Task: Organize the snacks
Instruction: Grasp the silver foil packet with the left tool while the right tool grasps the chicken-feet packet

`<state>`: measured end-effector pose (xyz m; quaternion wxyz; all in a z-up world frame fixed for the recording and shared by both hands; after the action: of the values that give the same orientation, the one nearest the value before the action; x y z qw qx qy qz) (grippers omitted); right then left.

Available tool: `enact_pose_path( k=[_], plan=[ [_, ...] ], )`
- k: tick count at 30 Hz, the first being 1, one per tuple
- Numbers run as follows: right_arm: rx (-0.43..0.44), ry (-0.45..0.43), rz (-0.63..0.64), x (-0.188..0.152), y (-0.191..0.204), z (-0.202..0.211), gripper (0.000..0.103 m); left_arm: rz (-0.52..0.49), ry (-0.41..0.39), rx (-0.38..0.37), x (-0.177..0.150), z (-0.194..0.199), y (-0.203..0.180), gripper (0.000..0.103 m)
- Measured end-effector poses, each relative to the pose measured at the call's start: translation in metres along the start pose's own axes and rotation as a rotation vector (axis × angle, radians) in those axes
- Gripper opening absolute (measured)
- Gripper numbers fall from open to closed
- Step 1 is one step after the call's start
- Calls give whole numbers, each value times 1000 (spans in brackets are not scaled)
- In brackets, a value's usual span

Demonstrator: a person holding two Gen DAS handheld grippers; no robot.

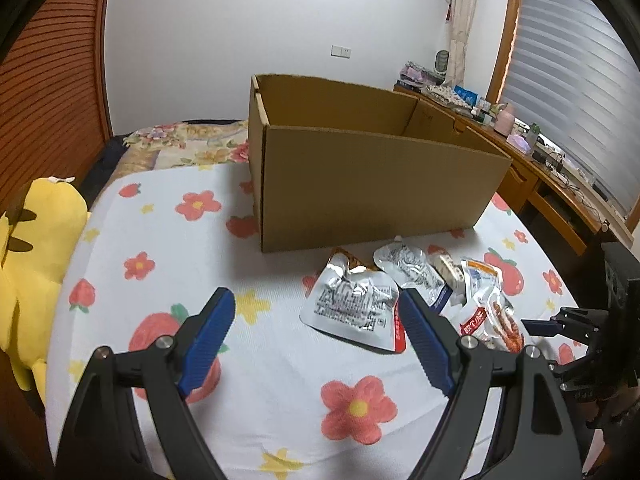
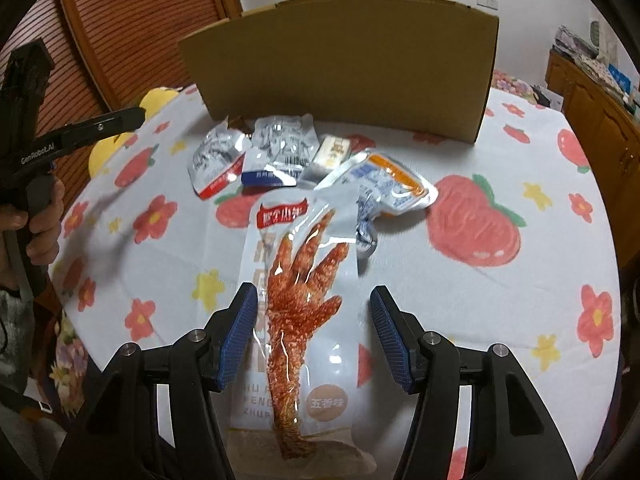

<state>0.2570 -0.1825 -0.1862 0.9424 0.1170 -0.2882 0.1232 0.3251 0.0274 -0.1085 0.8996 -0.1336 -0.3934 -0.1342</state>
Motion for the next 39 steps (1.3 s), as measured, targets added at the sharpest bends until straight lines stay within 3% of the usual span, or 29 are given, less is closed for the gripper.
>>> enact_pose_path(
  k=[12, 20, 31, 36, 39],
  plan=[
    [-45, -20, 47, -3, 7, -5, 67, 12, 57, -28, -10, -29, -10, 84],
    [-56, -38, 49, -9, 6, 0, 52, -2, 93, -20, -1, -61, -22, 84],
    [-61, -91, 62, -12, 7, 1, 51, 2, 147, -11, -3, -91, -19, 86],
    [-64, -117, 62, -13, 8, 1, 51, -73, 175, 2, -8, -95, -28, 90],
    [-63, -126, 58, -14, 8, 3, 51, -116, 184, 12, -11, -94, -31, 84]
  ],
)
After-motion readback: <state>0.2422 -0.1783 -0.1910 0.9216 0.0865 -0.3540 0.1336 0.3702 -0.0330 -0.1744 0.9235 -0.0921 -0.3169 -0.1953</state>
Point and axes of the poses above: each gripper's, at about its wrist camera, not at the fingertips, and z roughly against the way its jaws point, y to its left, x to its top, the point moved 8 cm from there along -z, roughly the way its jaws point, and after that the axes turned 3 degrees about -z, right-handed, at the moved point
